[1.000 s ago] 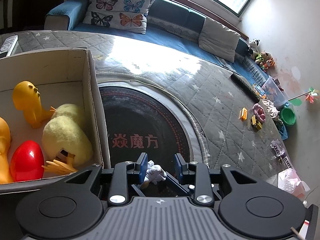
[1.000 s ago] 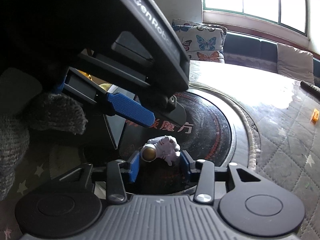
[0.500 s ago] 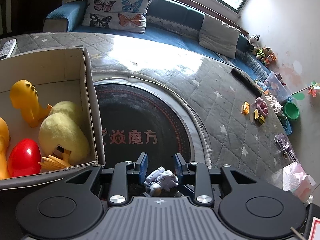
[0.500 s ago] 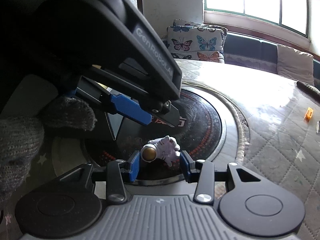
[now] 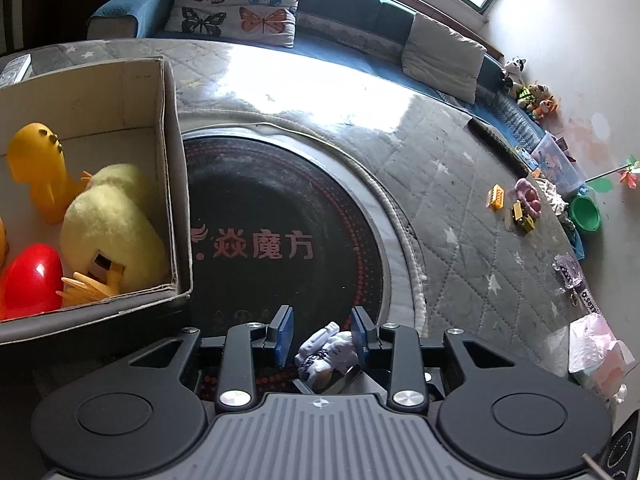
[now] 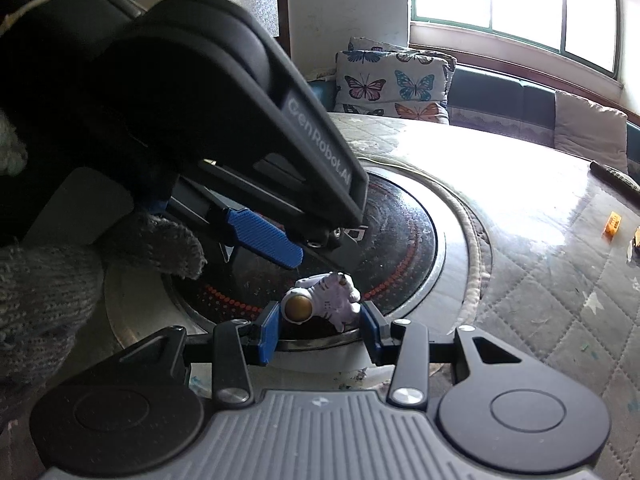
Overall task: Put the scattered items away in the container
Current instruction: 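Close the left gripper on the white astronaut figure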
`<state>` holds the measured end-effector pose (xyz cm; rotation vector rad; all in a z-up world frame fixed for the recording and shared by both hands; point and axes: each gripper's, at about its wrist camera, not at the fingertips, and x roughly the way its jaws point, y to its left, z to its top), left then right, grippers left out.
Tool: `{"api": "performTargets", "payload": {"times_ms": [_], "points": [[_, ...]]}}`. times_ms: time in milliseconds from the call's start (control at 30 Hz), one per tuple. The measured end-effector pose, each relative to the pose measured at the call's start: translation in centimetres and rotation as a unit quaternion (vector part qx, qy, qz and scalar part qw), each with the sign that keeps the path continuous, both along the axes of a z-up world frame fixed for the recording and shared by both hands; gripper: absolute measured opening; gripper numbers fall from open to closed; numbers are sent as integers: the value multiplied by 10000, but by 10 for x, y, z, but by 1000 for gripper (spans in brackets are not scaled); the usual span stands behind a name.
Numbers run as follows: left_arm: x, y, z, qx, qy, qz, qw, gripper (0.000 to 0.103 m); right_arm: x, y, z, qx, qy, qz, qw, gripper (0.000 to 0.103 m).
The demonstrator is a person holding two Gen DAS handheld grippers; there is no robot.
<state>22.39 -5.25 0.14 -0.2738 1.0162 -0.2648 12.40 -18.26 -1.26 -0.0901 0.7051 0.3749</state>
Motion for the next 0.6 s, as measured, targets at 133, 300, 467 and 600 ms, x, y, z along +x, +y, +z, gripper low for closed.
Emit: {"api": "performTargets", "payload": {"times_ms": [133,300,467,600], "points": [[2,0,-2,-54,65,-1,10000,35,-1,1,0,-4,-4,0,10000,43],[4,3,-4,-200,192,22,9996,35,-6,1,-1,-83,-52,36,9999,42],[2,7,-4,-364,276,36,9989,33,-6,-1,0,-83,-51,45,9999,42],[-4,8,2,-398,200,-11,9990,33,-8,-1,3,-92,-100,48,9999,42]]}}
